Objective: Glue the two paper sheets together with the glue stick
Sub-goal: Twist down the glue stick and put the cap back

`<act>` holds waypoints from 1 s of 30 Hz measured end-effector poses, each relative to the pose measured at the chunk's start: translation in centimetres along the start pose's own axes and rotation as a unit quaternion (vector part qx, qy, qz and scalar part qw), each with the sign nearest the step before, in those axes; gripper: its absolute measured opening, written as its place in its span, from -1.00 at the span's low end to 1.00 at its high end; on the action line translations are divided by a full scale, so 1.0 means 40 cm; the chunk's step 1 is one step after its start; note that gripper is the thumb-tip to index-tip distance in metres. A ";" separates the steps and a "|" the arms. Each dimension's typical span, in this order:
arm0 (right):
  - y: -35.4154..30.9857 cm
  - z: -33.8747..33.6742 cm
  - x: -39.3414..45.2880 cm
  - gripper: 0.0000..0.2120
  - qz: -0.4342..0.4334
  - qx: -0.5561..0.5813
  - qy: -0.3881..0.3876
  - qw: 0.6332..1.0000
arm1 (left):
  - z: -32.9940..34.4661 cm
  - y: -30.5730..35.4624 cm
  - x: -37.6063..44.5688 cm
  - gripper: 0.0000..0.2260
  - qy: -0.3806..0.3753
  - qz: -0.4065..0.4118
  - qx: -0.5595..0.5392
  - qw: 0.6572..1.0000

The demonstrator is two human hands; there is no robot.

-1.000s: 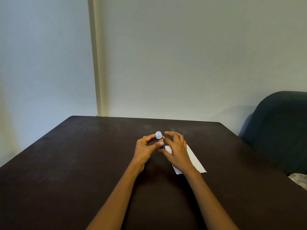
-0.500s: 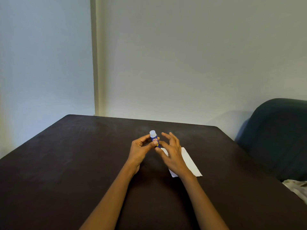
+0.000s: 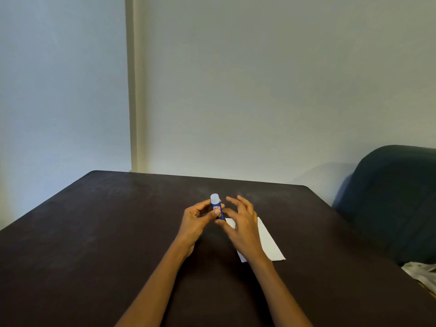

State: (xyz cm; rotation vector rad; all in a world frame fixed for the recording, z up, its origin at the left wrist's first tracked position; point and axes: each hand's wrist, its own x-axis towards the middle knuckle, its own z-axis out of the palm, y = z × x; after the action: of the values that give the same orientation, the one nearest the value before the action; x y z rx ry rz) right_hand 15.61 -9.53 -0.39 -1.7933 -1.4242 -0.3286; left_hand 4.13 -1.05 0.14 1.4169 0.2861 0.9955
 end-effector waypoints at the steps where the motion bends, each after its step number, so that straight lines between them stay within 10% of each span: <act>1: -0.002 0.000 -0.001 -0.77 -0.002 -0.028 0.031 0.999 | 0.002 -0.002 -0.001 -0.74 -0.005 0.001 0.007 1.000; 6: -0.013 0.000 -0.002 -0.74 0.012 -0.078 0.075 0.994 | 0.007 -0.007 -0.004 -0.76 -0.009 -0.003 0.019 1.000; 12: -0.006 0.008 0.004 -0.65 -0.001 0.058 -0.076 0.995 | -0.010 -0.006 0.006 -0.75 0.021 -0.011 -0.024 0.999; 18: -0.024 0.014 -0.002 -0.73 0.010 -0.092 0.078 0.993 | 0.001 -0.011 0.003 -0.80 0.013 -0.011 -0.011 1.000; 25: -0.023 0.022 -0.003 -0.62 0.001 0.027 -0.080 0.996 | -0.011 -0.005 0.009 -0.70 0.042 -0.021 -0.026 0.999; 30: -0.034 0.007 -0.004 -0.71 -0.025 -0.130 0.068 0.989 | -0.002 -0.002 0.008 -0.75 0.049 -0.025 -0.031 0.998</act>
State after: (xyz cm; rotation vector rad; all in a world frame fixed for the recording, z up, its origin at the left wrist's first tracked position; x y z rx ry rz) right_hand 14.25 -9.38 -0.08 -1.9020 -1.3823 -0.6760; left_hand 4.28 -0.77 0.19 1.3009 0.3594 1.0258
